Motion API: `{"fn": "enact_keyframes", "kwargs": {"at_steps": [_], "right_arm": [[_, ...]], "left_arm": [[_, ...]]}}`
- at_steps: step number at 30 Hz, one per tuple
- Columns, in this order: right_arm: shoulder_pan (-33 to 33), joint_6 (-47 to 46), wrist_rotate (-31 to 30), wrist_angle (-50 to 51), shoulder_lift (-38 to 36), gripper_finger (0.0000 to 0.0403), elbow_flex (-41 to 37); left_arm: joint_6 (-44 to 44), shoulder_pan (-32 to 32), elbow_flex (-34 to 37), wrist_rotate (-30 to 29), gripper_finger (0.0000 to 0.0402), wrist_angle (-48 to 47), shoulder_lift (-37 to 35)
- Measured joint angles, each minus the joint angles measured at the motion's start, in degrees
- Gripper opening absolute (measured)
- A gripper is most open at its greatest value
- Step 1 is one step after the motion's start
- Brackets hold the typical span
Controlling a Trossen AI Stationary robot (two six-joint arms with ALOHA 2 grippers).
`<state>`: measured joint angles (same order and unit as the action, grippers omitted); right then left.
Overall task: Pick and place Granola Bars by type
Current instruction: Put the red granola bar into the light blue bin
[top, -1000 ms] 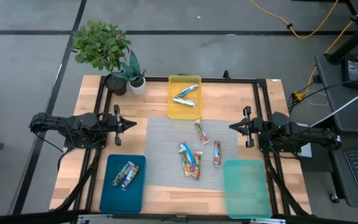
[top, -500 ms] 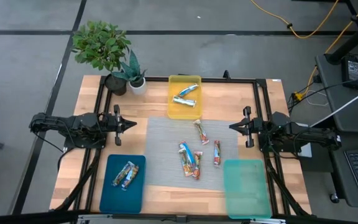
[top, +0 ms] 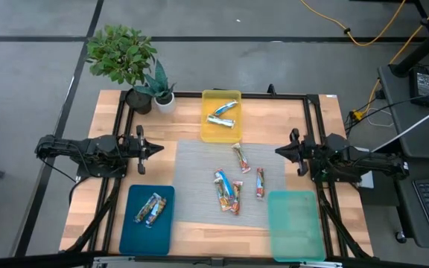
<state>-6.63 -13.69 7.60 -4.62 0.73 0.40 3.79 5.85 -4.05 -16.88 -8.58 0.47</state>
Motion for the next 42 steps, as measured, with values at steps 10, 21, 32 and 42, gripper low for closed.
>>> {"fn": "enact_keyframes", "kwargs": {"at_steps": [10, 21, 32, 42], "right_arm": [[0.01, -6.8, -0.7, 1.63, 1.1, 0.0022, 4.96], [0.02, 3.67, 0.63, 37.88, 22.93, 0.0174, 37.05], [0.02, -4.08, -1.99, 44.47, 48.08, 0.033, 52.26], [0.0, -13.1, -8.06, 40.91, 64.28, 0.0324, 53.09]], "left_arm": [[0.0, 0.0, 0.0, 0.0, 0.0005, 0.01, 0.0], [0.0, 0.0, 0.0, 0.0, 0.0007, 0.01, 0.0], [0.0, -0.01, 0.0, 0.0, 0.0004, 0.02, 0.0], [0.0, -0.01, 0.0, 0.0, 0.0004, 0.02, 0.0]]}}
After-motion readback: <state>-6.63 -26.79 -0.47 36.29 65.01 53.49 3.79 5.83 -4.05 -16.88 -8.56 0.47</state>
